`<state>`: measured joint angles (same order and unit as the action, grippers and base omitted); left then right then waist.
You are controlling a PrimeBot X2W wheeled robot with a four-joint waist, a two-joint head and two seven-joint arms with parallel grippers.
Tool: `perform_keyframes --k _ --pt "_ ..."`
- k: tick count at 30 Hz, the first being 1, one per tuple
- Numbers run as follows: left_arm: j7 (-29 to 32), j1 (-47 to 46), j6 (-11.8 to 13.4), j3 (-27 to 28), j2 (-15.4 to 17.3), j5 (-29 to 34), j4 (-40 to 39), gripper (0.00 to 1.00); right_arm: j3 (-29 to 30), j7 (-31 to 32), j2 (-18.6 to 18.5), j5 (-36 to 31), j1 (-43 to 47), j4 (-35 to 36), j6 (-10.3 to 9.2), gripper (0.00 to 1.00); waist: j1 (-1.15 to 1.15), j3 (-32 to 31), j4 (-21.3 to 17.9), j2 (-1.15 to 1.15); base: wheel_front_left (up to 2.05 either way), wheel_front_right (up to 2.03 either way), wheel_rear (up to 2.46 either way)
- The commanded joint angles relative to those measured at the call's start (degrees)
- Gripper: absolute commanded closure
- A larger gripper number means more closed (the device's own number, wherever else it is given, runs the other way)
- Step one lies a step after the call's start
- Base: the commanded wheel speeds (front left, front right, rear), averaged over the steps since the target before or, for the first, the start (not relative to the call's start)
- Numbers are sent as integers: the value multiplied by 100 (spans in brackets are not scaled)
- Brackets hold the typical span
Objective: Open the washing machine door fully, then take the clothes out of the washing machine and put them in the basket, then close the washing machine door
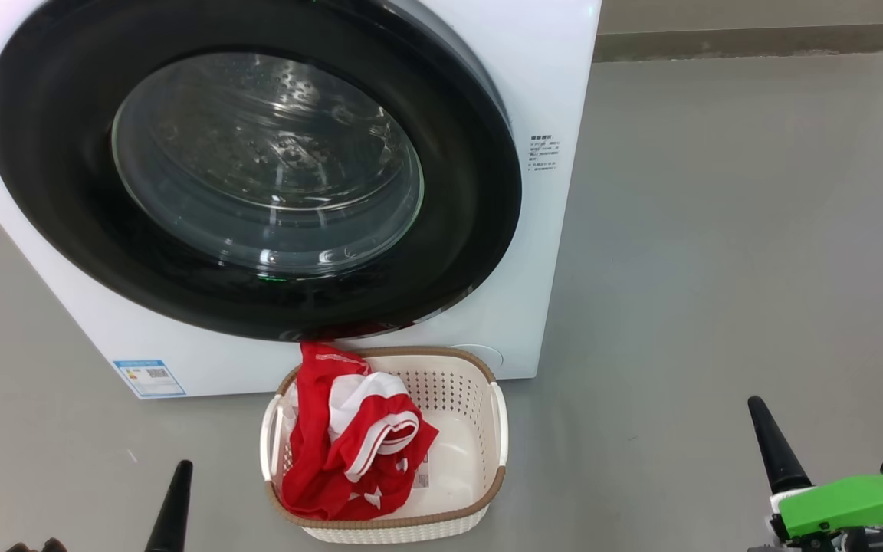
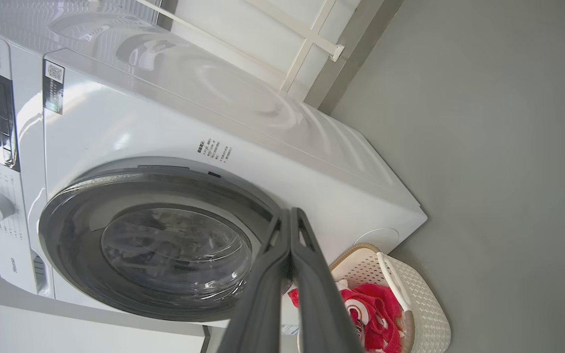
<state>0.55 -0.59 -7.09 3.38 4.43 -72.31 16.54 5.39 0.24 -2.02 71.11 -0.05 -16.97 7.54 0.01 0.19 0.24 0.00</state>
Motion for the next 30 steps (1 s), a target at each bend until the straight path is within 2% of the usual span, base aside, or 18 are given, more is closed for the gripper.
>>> perform_keyframes --k 1,30 --pt "52 -293 -29 182 36 -137 -169 100 -48 58 -85 147 -292 183 0 100 0 0 -1 0 0 0 0" --pt "545 -536 -39 304 -138 -1814 -243 100 91 567 -95 1931 -583 285 -5 100 0 -2 -22 0 0 0 0"
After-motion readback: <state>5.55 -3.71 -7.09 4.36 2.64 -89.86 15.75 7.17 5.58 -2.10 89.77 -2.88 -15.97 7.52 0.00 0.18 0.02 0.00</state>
